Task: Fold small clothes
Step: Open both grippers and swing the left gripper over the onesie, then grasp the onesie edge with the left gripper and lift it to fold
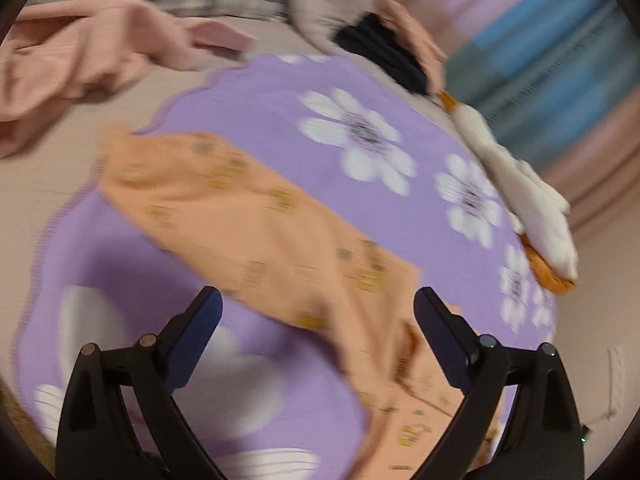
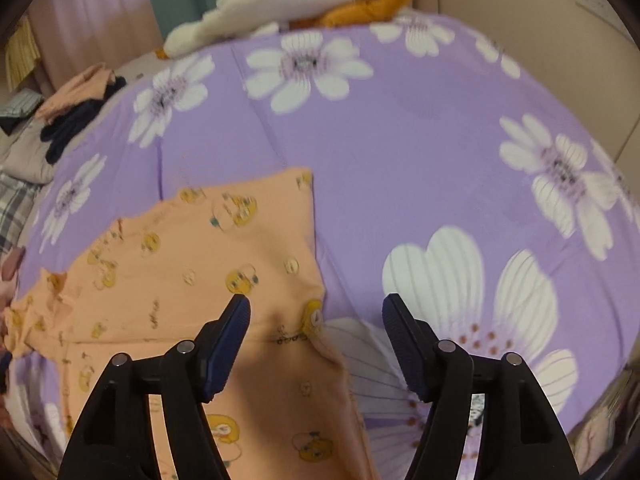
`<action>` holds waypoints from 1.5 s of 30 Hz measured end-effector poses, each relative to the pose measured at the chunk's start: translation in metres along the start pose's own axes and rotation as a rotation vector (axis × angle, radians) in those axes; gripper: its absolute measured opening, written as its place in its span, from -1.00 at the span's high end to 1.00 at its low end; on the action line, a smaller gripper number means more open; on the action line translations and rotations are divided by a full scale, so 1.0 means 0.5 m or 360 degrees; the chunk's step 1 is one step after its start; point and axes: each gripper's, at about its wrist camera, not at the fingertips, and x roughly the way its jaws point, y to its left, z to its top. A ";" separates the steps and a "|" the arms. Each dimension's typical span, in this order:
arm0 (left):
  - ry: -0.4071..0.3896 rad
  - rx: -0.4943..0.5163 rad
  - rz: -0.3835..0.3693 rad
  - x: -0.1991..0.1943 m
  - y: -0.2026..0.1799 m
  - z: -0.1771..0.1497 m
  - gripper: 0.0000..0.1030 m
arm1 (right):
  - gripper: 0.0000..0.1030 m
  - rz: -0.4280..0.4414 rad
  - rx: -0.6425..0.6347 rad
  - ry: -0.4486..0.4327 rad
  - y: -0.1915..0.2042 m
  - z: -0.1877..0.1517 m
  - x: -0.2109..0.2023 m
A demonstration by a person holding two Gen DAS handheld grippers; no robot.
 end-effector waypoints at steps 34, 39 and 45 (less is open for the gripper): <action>-0.0093 -0.0165 -0.0307 0.052 -0.002 0.047 0.96 | -0.40 0.0010 -0.0108 -0.0013 0.041 -0.008 -0.026; -0.0115 -0.0035 -0.0369 0.027 -0.085 0.057 0.95 | -0.40 0.0051 -0.0121 -0.0020 0.048 -0.012 -0.029; -0.0072 0.0170 -0.0587 0.005 -0.200 0.032 0.95 | -0.40 0.0060 -0.0083 -0.0043 0.034 -0.012 -0.038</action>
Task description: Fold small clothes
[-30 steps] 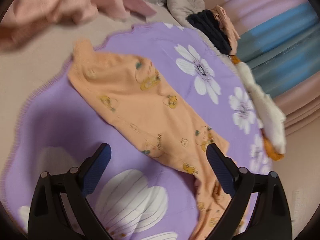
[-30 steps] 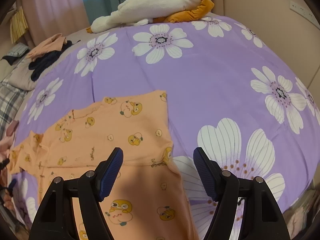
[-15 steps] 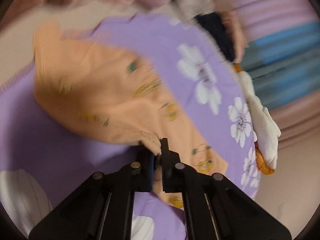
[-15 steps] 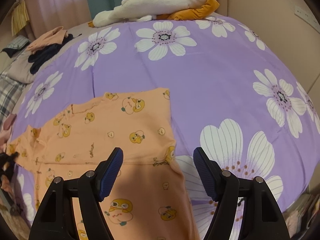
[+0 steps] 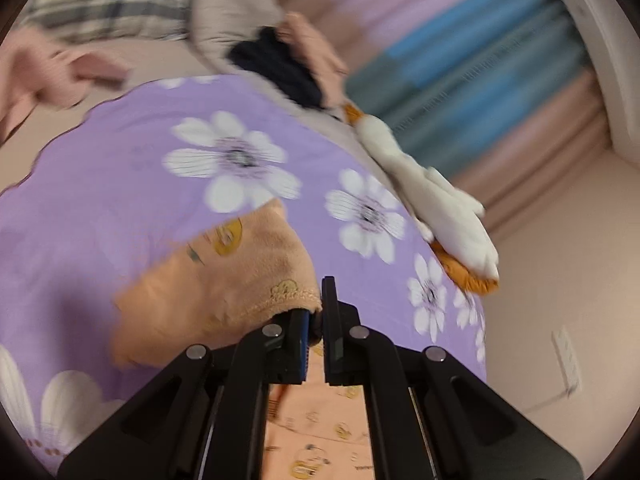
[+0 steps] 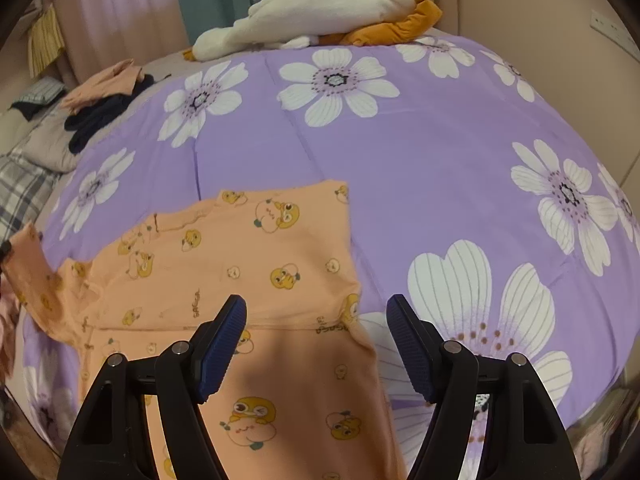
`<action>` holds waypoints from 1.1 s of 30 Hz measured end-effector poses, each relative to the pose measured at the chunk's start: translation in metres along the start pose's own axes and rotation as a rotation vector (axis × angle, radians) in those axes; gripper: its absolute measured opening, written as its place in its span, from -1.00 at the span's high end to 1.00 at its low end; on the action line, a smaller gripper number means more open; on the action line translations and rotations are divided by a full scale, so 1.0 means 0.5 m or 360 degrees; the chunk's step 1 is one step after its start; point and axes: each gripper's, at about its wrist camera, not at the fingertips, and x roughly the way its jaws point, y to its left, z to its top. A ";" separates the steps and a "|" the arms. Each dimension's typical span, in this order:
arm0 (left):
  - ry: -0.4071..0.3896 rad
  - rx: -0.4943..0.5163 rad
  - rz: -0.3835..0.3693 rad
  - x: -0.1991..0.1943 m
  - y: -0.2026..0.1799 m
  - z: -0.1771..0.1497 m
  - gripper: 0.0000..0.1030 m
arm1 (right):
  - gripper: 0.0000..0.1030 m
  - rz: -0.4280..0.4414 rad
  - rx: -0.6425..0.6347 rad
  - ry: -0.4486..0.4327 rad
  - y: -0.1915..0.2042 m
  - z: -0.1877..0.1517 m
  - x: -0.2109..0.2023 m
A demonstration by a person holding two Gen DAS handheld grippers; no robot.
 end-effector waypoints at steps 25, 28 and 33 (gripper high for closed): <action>0.0852 0.0344 0.0032 0.322 -0.088 -0.297 0.91 | -0.40 0.0025 0.0151 0.0101 -0.070 -0.028 0.034; 0.0882 0.0295 0.0010 0.327 -0.080 -0.291 0.90 | -0.40 0.0027 0.0159 0.0120 -0.070 -0.028 0.044; 0.0912 0.0334 -0.0046 0.298 -0.107 -0.288 0.25 | -0.40 0.0017 0.0150 0.0155 -0.062 -0.029 0.056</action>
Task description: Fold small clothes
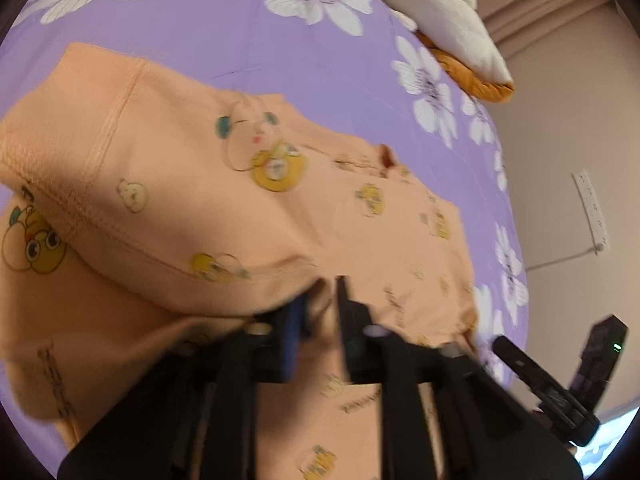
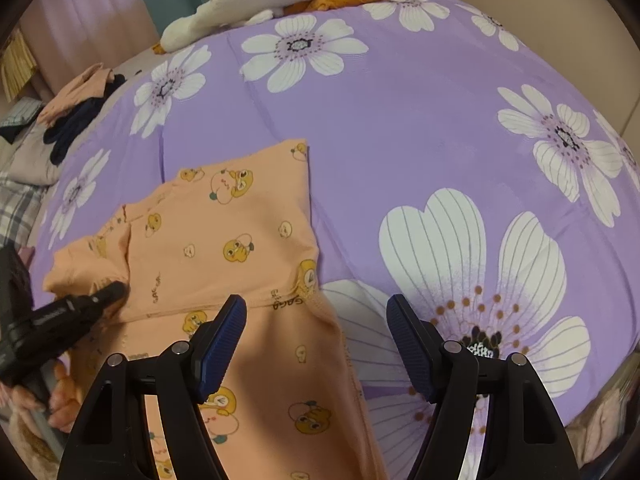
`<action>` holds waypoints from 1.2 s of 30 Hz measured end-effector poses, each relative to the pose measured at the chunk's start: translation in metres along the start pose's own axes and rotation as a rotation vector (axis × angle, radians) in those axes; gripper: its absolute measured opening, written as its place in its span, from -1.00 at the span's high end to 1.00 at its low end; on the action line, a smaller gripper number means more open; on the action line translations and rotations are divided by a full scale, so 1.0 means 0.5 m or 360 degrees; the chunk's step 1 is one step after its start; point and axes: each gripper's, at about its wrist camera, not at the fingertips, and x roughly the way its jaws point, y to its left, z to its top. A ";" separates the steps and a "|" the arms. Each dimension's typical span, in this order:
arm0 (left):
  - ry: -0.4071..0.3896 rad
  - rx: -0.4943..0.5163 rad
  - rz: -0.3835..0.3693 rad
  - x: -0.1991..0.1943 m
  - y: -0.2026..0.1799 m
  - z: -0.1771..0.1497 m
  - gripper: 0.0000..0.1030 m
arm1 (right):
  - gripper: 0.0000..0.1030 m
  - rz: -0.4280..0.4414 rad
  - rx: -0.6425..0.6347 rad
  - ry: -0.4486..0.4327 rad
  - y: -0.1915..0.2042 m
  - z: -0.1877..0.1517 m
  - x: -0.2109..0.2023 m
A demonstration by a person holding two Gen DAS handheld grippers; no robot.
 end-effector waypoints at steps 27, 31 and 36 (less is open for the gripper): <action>-0.0744 -0.0316 0.0475 -0.469 0.151 -0.091 -0.88 | -0.40 0.0077 -0.0347 -0.0127 0.159 0.012 -0.066; -0.0739 -0.0307 0.0466 -0.476 0.158 -0.106 -0.88 | -0.40 0.0132 -0.0464 -0.0157 0.214 0.012 -0.081; -0.0735 -0.0334 0.0469 -0.480 0.169 -0.110 -0.88 | -0.40 0.0197 -0.0577 -0.0184 0.270 0.014 -0.093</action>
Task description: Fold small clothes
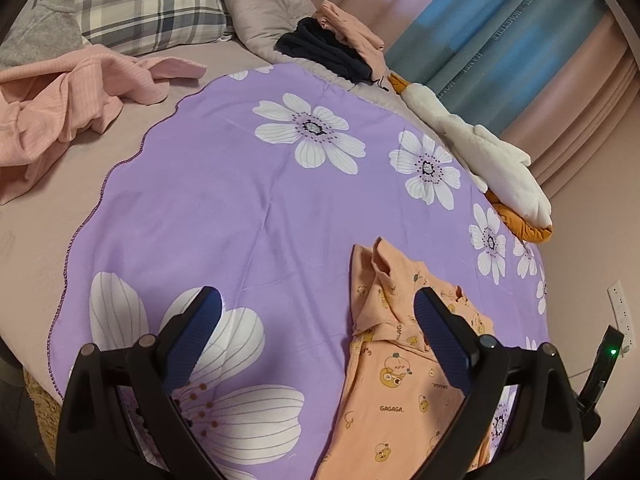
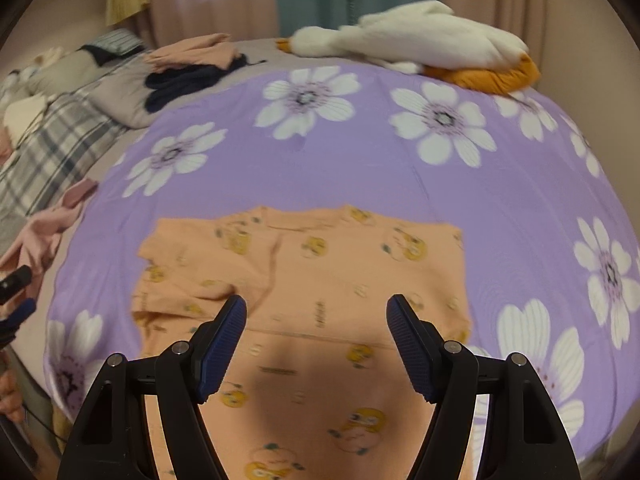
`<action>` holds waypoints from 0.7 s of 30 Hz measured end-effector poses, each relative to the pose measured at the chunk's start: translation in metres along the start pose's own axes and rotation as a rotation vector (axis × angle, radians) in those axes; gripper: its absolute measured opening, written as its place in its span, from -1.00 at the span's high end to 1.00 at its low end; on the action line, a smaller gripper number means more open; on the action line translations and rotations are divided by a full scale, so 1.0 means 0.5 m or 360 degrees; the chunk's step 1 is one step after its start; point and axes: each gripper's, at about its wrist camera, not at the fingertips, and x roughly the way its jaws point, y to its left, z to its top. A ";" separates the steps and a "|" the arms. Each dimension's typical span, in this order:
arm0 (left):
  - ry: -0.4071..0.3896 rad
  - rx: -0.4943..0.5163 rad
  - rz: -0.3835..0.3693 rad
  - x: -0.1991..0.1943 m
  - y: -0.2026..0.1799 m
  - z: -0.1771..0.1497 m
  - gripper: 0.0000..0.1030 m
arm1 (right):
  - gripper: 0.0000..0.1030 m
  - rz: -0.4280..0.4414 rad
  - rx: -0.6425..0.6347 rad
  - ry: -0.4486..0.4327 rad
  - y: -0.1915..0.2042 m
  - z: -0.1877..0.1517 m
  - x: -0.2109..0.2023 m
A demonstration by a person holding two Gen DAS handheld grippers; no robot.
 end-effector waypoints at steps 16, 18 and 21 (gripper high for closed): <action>0.0045 -0.0074 -0.0117 -0.025 0.010 -0.007 -0.88 | -0.40 0.0070 -0.0136 0.0062 0.064 -0.006 0.020; 0.0053 -0.0060 -0.0126 -0.026 0.007 -0.008 -0.88 | -0.40 0.0065 -0.0130 0.0066 0.064 -0.007 0.022; 0.0045 -0.0037 -0.0110 -0.029 0.002 -0.010 -0.88 | -0.40 0.0068 -0.0133 0.0071 0.068 -0.008 0.022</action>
